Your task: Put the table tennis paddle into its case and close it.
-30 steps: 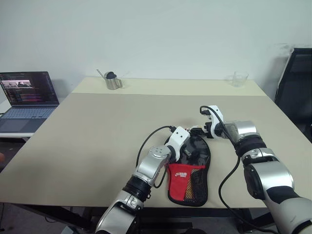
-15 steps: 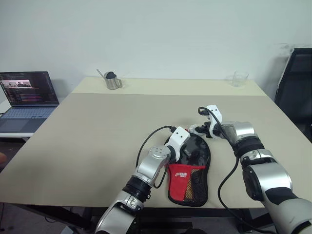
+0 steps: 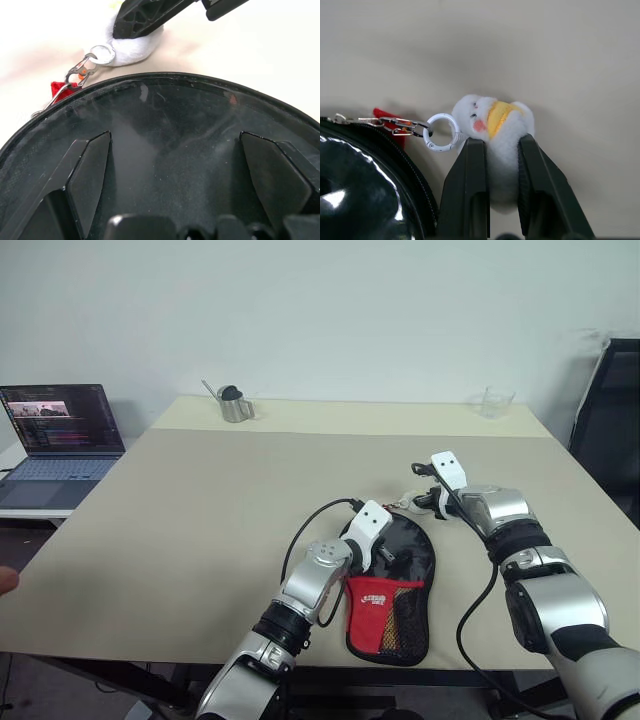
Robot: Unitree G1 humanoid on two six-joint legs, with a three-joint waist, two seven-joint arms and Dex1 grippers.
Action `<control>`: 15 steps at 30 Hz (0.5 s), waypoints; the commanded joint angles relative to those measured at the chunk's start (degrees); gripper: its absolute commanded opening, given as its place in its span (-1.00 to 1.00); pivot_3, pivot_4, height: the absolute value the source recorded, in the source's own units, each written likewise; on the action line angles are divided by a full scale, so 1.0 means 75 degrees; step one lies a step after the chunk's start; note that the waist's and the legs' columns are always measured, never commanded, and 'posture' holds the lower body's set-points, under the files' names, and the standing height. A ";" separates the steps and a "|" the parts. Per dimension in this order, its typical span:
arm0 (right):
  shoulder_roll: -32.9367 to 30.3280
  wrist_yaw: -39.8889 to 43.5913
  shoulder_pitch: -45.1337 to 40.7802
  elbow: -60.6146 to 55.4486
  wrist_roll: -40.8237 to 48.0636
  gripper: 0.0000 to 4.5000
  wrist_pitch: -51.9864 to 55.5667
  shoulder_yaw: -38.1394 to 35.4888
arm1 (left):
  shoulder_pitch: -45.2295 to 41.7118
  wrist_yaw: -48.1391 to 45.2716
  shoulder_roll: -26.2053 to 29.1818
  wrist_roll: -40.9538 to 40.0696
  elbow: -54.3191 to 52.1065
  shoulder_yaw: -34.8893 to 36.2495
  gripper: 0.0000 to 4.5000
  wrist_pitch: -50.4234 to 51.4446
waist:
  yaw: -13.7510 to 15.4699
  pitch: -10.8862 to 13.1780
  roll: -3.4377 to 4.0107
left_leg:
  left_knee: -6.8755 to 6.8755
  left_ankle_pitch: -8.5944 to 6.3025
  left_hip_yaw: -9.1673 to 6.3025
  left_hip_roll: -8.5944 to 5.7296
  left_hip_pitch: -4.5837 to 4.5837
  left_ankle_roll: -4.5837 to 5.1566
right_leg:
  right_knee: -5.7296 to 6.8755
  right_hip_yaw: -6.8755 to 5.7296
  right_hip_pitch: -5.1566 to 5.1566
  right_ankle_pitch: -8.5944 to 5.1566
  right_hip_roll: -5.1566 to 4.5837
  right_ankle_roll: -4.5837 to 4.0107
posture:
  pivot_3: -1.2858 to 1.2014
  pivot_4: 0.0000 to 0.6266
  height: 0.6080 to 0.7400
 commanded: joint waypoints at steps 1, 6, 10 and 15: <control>-0.0563 0.0244 0.0157 -0.0648 -0.0149 -0.87 0.0211 0.0019 | 0.0136 0.0003 0.0060 0.0123 0.0235 -0.0058 1.00 0.0184 | 0.0003 0.0000 0.0000 | -0.0002 0.0000 0.0000 0.0000 -0.0001 0.0000 | -0.0003 0.0000 0.0000 0.0000 -0.0001 0.0000 | 0.03 -0.52 1.00; -0.0984 0.0611 0.0550 -0.1423 -0.0091 -0.87 0.0625 0.0059 | 0.0116 -0.0019 0.0045 0.0112 0.0253 -0.0055 1.00 0.0182 | 0.0011 0.0000 0.0001 | -0.0006 0.0000 -0.0001 -0.0001 0.0000 0.0000 | -0.0009 -0.0001 0.0000 0.0000 -0.0001 0.0000 | 0.03 -0.52 1.00; -0.1239 0.0851 0.0827 -0.2007 -0.0009 -0.87 0.0907 0.0016 | 0.0124 -0.0046 0.0024 0.0095 0.0256 -0.0058 1.00 0.0196 | 0.0033 0.0000 0.0001 | -0.0007 0.0000 -0.0001 -0.0001 -0.0003 0.0000 | -0.0014 -0.0004 -0.0001 -0.0001 -0.0001 0.0000 | 0.03 -0.52 1.00; -0.1566 0.1057 0.1144 -0.2652 0.0037 -0.87 0.1031 0.0033 | 0.0089 -0.0129 -0.0015 0.0082 0.0328 -0.0083 1.00 0.0192 | 0.0048 0.0000 0.0001 | -0.0014 -0.0001 -0.0001 -0.0004 -0.0004 -0.0001 | -0.0023 -0.0004 -0.0002 -0.0001 -0.0002 0.0000 | 0.03 -0.52 1.00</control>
